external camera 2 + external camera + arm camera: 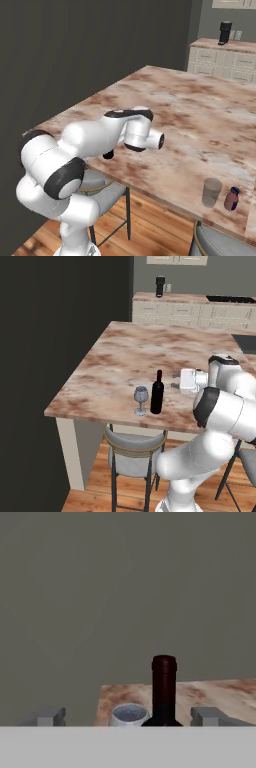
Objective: There is a wine glass and glass cup on the dining counter. Place the wine bottle next to the wine glass and the juice bottle next to the glass cup.
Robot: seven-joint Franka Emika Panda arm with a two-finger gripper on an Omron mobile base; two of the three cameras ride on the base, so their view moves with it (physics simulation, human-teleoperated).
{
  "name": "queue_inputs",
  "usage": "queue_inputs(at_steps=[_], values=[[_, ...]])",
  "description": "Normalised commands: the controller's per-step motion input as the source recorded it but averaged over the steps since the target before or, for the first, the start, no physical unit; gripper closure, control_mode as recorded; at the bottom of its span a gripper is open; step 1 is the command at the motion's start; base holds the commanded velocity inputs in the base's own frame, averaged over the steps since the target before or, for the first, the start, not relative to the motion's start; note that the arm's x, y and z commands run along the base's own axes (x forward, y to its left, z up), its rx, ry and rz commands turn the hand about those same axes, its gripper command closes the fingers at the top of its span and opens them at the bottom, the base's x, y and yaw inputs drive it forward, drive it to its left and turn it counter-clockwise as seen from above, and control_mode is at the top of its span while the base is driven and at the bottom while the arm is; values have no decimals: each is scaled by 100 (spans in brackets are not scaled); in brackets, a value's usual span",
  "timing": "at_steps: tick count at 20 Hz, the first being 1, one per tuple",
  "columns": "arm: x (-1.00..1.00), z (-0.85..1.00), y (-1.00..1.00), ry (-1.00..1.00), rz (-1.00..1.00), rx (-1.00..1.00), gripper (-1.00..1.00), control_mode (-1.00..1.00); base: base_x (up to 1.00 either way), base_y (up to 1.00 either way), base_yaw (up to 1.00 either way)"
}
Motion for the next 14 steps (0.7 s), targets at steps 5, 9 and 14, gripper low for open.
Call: queue_inputs(at_steps=[5,9,14], values=[[-59,21,-10,2,-18,-11,-100,-100,0,0,0],[-54,24,-3,11,-22,-9,-100,-100,0,0,0],[-53,23,-1,22,-29,0,-100,-100,0,0,0]])
